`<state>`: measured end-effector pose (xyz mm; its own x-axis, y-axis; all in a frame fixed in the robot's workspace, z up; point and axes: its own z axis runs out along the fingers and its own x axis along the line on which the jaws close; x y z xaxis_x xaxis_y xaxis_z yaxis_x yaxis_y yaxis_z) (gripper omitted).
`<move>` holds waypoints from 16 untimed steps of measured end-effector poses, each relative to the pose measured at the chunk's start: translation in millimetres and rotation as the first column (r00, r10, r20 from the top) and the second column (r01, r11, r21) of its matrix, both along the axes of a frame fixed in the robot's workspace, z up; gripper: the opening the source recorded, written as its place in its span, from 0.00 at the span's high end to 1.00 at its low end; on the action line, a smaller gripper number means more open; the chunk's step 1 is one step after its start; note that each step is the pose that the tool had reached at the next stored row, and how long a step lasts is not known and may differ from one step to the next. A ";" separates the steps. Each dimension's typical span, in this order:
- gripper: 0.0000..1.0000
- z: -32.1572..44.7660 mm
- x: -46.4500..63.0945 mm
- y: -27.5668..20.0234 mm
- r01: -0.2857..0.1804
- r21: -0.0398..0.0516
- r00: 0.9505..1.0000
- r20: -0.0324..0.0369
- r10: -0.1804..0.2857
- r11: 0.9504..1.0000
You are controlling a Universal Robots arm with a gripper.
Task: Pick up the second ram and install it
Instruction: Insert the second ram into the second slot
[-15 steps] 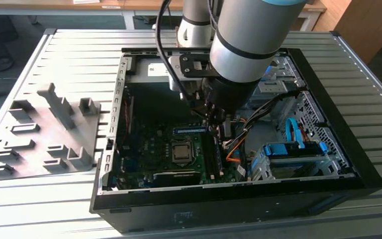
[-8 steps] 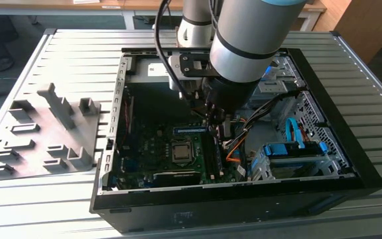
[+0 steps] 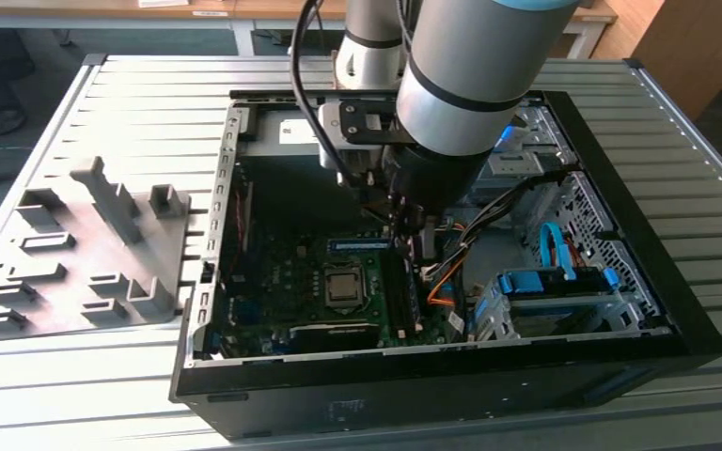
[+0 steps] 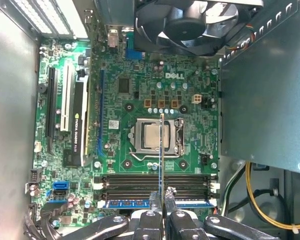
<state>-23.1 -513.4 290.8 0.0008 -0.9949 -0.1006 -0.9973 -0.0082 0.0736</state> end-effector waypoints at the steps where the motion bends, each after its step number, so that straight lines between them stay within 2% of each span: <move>1: 0.86 0.0 0.0 0.0 0.003 0.000 1.000 0.000 -0.003 1.000; 16: 0.86 -0.1 0.0 0.0 0.042 0.000 0.999 0.000 -0.042 0.999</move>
<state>-23.1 -513.4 290.7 -0.0407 -0.9941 -0.1002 -0.9967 0.0334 0.0736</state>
